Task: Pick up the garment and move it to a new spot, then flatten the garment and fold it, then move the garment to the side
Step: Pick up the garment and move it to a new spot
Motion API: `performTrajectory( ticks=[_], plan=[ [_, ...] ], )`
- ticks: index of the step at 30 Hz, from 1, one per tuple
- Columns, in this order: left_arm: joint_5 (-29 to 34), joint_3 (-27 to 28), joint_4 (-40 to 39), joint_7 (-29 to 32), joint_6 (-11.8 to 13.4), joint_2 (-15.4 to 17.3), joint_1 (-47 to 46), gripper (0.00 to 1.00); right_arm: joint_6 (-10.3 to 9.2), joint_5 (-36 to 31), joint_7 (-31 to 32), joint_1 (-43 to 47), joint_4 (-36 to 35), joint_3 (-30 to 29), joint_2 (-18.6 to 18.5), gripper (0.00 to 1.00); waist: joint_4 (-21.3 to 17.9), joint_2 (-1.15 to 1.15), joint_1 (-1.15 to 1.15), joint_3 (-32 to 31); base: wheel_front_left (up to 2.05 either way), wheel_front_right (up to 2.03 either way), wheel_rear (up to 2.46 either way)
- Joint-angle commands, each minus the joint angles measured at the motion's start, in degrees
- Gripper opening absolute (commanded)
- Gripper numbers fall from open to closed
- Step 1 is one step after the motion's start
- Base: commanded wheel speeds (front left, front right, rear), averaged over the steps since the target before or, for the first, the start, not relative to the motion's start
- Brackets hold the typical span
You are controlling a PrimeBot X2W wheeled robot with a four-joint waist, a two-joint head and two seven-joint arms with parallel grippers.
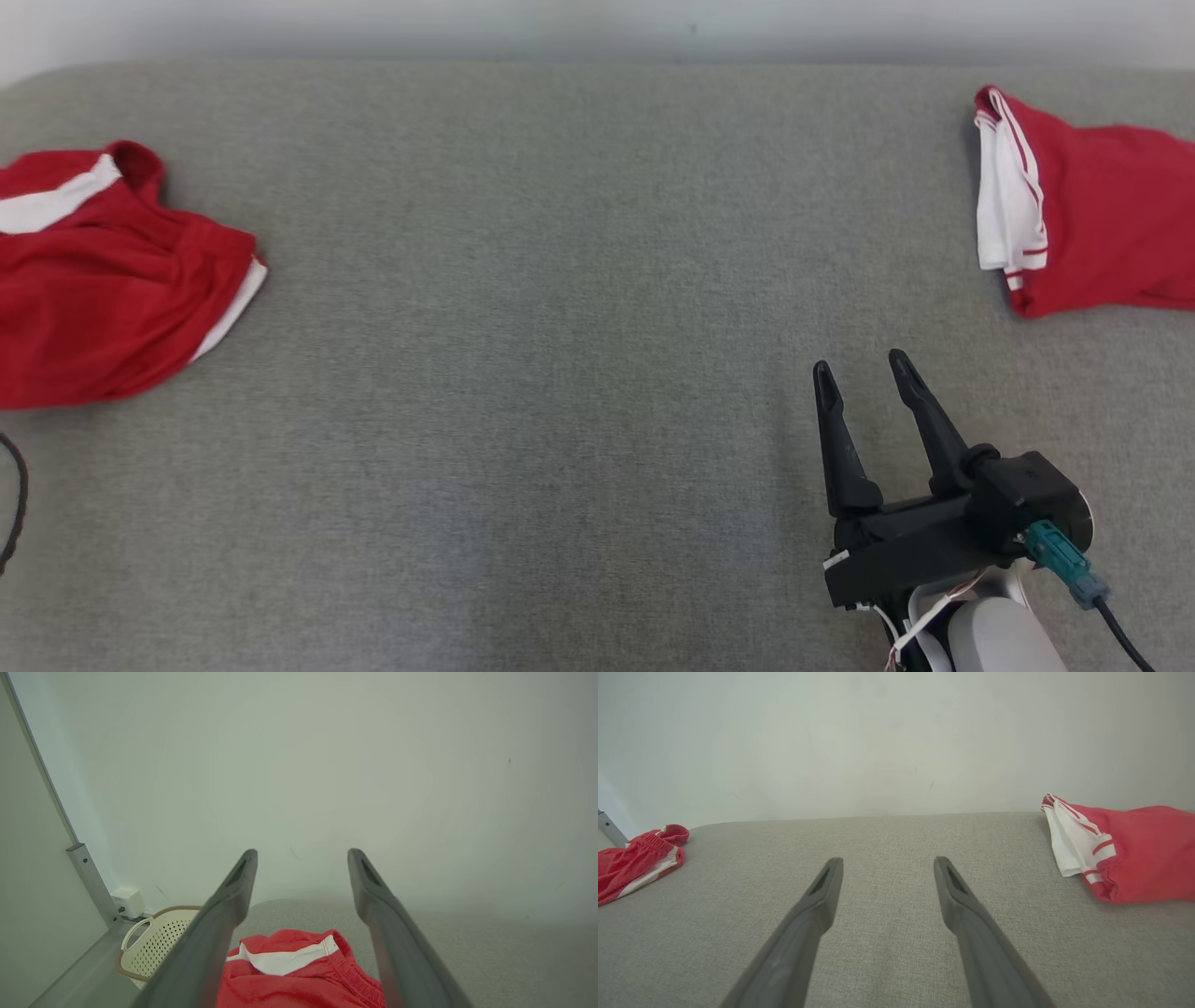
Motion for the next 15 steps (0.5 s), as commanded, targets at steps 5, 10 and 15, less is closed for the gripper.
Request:
performTrajectory(
  ticks=[5, 10, 15],
  plan=[
    [-1.2, -1.5, 8.2, 0.8, -2.1, 1.1, -5.5, 1.0, -0.06, -0.6, -0.6, -1.5, -0.3, 0.2, 0.0, 1.0, -4.3, -0.01, -0.02, 5.5, 0.0, 0.0, 0.0],
    [-0.9, -2.4, 13.9, 1.3, -2.9, 2.2, -8.7, 1.0, -0.06, -0.6, -0.7, -2.3, -0.4, 0.4, 0.0, 1.0, -5.1, -0.01, -0.02, 6.8, 0.0, 0.0, 0.0],
    [-1.4, -4.1, 20.3, 1.7, -4.1, 3.2, -12.4, 1.0, -0.06, -0.6, -0.8, -3.0, -0.2, 0.5, 0.0, 1.0, -6.0, -0.01, -0.02, 7.9, 0.0, 0.0, 0.0]
  ],
)
